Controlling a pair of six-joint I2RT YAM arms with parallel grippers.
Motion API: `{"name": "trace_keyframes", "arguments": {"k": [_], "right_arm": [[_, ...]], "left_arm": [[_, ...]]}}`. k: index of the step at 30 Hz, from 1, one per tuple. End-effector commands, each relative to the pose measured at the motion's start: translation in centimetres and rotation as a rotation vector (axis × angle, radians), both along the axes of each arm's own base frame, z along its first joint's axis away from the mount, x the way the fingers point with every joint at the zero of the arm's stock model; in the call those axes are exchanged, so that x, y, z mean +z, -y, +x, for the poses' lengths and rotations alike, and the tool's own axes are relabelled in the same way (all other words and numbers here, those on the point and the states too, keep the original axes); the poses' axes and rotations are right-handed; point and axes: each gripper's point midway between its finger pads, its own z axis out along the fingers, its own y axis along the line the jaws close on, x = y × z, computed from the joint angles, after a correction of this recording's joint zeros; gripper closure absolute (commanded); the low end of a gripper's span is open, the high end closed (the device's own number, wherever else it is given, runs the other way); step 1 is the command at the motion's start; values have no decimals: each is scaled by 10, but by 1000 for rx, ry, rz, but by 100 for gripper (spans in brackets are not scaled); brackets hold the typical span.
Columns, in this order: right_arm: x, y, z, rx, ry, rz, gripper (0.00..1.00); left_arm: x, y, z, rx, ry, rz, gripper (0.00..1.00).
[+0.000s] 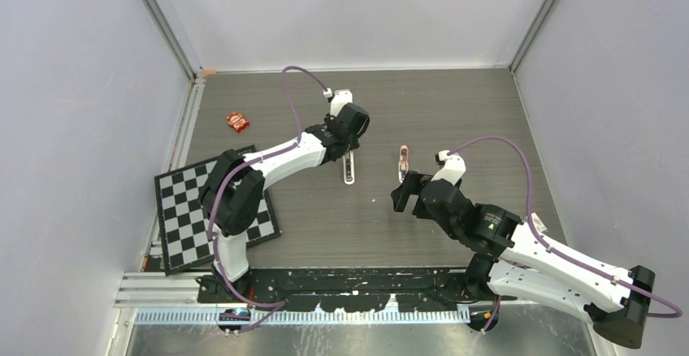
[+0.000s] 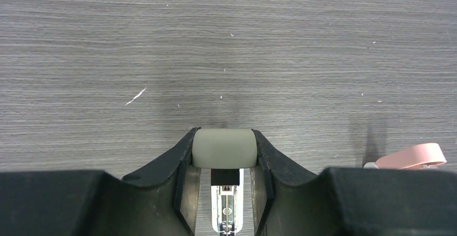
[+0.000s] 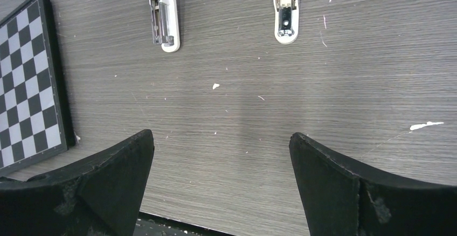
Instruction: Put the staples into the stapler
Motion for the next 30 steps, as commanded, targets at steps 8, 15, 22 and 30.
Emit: {"name": "trace_keyframes", "arguments": {"k": [8, 15, 22, 30], "right_arm": [[27, 8, 10, -60, 78, 26, 0], [28, 10, 10, -70, 83, 24, 0], [27, 11, 10, -77, 82, 30, 0], [28, 11, 10, -90, 81, 48, 0]], "left_arm": [[1, 0, 8, 12, -22, 86, 89], [3, 4, 9, 4, -27, 79, 65], [9, 7, 9, -8, -23, 58, 55], [36, 10, 6, -28, 10, 13, 48]]}}
